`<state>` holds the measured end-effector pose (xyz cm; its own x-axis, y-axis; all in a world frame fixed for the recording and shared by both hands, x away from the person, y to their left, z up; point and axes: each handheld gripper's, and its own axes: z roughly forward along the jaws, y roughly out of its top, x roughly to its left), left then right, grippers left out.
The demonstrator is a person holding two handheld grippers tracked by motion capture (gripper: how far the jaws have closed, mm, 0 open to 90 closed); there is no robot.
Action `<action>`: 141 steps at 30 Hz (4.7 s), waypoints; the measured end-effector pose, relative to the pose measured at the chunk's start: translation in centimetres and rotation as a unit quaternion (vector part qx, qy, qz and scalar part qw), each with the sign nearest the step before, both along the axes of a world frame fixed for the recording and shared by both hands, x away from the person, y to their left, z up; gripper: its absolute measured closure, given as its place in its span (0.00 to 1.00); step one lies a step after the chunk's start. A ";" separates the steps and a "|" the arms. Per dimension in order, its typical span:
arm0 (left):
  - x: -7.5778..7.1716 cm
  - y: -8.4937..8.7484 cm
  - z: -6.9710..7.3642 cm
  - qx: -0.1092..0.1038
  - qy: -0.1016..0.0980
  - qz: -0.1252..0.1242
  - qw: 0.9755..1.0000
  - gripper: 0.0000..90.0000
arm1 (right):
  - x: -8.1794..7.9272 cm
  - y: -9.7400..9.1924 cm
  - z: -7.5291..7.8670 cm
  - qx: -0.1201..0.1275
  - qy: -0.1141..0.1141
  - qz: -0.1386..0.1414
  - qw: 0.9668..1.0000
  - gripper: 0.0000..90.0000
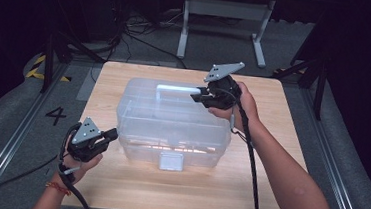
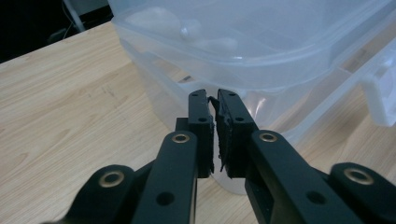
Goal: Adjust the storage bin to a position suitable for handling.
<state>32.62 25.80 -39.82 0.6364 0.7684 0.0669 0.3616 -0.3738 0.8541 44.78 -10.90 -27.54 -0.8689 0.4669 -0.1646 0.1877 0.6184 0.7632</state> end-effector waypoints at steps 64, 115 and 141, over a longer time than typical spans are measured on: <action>0.9 -0.4 1.8 0.010 -0.017 0.006 1.000 0.96 | -5.4 -13.3 -10.9 0.038 -0.026 -0.083 0.995 0.53; -1.2 4.0 -4.0 0.046 0.076 0.044 0.995 0.57 | -6.7 -11.2 -8.8 0.148 -0.144 -0.088 0.974 0.65; -1.7 4.2 -8.1 0.050 0.126 0.038 0.990 0.34 | -4.9 -9.7 -7.6 0.170 -0.186 -0.149 0.956 0.72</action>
<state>30.95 29.97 -47.91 0.5826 0.8127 -0.0073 0.5885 -0.4156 0.6935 39.83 -20.56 -35.15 -0.5993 0.7666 -0.2308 -0.0055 0.2844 0.9587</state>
